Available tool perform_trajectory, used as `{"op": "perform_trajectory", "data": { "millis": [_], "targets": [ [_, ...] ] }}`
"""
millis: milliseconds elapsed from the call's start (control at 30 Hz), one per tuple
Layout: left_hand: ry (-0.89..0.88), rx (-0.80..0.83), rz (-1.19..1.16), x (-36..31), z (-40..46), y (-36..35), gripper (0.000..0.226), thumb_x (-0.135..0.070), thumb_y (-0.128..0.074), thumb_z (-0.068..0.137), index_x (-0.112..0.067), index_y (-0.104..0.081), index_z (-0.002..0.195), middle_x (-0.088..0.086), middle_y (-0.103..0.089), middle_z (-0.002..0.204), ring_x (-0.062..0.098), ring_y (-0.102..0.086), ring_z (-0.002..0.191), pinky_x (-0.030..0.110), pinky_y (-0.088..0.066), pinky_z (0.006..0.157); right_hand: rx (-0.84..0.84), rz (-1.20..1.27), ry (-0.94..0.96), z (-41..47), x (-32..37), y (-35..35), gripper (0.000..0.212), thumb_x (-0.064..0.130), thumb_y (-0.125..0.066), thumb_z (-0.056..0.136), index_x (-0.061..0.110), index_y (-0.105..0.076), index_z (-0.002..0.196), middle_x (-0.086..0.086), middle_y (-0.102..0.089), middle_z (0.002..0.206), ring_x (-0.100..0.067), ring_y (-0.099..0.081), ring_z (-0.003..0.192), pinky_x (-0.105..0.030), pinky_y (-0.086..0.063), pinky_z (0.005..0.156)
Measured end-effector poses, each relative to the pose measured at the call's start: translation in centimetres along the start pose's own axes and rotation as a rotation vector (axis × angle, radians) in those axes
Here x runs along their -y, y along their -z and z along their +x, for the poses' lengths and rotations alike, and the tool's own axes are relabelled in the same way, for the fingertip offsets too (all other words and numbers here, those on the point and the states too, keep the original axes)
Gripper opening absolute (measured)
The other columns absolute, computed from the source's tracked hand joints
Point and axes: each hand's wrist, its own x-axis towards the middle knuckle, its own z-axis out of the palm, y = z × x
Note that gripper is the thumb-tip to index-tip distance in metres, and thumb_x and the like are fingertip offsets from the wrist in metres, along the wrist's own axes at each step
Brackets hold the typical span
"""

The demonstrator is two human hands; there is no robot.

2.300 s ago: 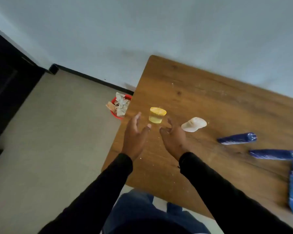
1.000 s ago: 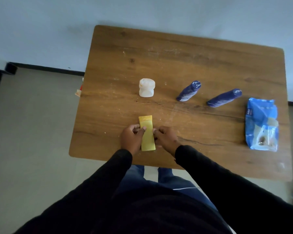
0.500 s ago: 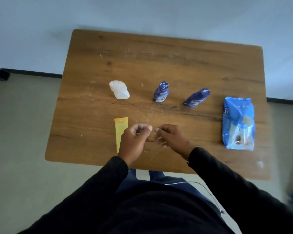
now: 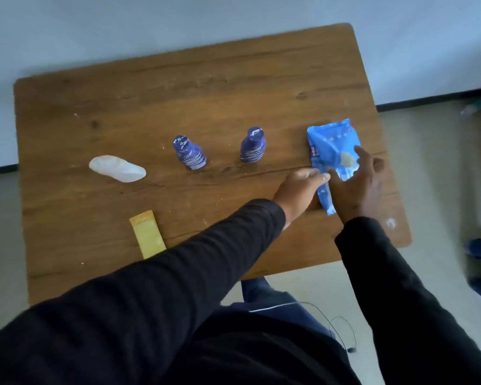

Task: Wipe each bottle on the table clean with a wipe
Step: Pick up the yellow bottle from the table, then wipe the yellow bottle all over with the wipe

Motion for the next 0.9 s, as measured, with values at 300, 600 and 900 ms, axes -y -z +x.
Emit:
{"op": "perform_trajectory", "data": {
  "millis": [300,600,900],
  "targets": [
    [0.077,0.017,-0.025,-1.8,2.1,-1.6,0.021,-0.035,-0.048,0.105,-0.017,-0.058,0.104,0.001,-0.058,0.1,0.019,-0.056,0.088,0.035,-0.043,0.085,0.028,-0.137,-0.078,3.6,-0.2,-1.2,0.019,0.013,-0.055,0.088,0.006,-0.067,0.101,-0.015,-0.065,0.096,-0.035,-0.061,0.092,-0.027,-0.037,0.069],
    [0.037,0.031,-0.186,-3.3,-0.9,-0.5,0.028,-0.042,-0.054,0.088,-0.017,-0.058,0.1,0.008,-0.055,0.098,0.023,-0.053,0.085,0.034,-0.041,0.073,-0.094,-0.236,0.137,0.3,3.1,3.4,0.02,0.014,-0.054,0.085,0.011,-0.07,0.096,-0.016,-0.067,0.101,-0.036,-0.058,0.094,-0.029,-0.037,0.074],
    [-0.435,-0.201,0.051,-1.2,-8.9,7.4,0.037,0.007,-0.058,0.089,-0.011,-0.069,0.12,-0.007,-0.07,0.108,-0.012,-0.063,0.084,0.008,-0.048,0.076,0.268,0.18,0.308,-8.4,13.0,4.8,0.008,0.012,-0.063,0.078,0.014,-0.071,0.078,-0.005,-0.07,0.071,-0.022,-0.063,0.065,-0.031,-0.05,0.059]
  ]
}}
